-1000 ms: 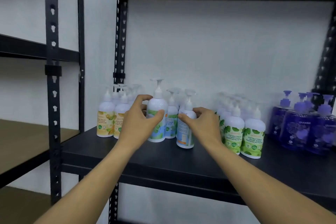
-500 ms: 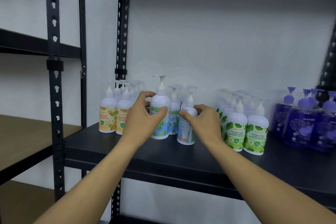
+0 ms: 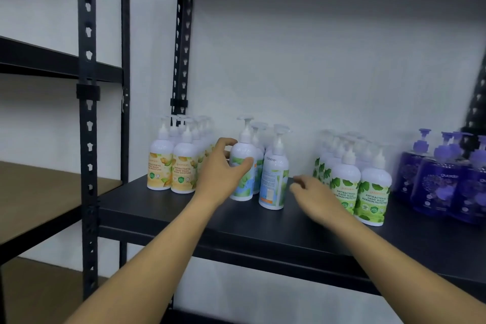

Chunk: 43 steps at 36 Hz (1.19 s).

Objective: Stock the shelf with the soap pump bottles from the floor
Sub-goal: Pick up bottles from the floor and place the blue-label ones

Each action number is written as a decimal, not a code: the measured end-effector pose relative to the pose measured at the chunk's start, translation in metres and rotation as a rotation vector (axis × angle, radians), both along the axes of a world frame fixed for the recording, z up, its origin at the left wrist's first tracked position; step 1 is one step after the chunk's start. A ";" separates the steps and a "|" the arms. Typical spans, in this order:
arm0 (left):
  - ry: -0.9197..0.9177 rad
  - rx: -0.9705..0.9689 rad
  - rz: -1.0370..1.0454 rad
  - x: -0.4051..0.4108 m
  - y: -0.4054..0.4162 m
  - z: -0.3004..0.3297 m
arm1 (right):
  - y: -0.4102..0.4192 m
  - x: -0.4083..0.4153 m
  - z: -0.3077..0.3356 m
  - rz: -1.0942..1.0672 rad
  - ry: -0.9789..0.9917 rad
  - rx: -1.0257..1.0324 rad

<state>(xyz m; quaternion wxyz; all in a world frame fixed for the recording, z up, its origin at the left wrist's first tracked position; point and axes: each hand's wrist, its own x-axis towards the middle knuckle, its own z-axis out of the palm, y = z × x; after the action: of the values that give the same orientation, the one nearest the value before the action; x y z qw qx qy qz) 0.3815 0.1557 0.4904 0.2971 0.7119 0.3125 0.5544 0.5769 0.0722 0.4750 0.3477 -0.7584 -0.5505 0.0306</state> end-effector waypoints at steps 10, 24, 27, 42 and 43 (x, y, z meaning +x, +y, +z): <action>0.048 -0.005 0.026 0.022 0.016 -0.007 | -0.004 -0.006 -0.023 0.019 -0.289 -0.401; 0.005 -0.030 -0.018 0.030 0.020 -0.027 | -0.004 -0.005 -0.024 0.023 -0.336 -0.491; 0.078 -0.077 -0.097 0.026 0.020 -0.032 | -0.005 -0.006 -0.024 0.023 -0.342 -0.485; 0.161 -0.013 -0.031 0.025 0.020 -0.036 | -0.007 -0.008 -0.022 0.031 -0.337 -0.481; 0.165 -0.014 -0.030 0.025 0.020 -0.036 | -0.008 -0.008 -0.022 0.031 -0.334 -0.481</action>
<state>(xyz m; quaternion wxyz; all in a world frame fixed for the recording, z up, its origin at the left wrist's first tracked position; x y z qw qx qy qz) 0.4065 0.1754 0.4540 0.2839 0.7576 0.3289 0.4871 0.5686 0.0645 0.4528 0.0618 -0.8050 -0.5886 0.0401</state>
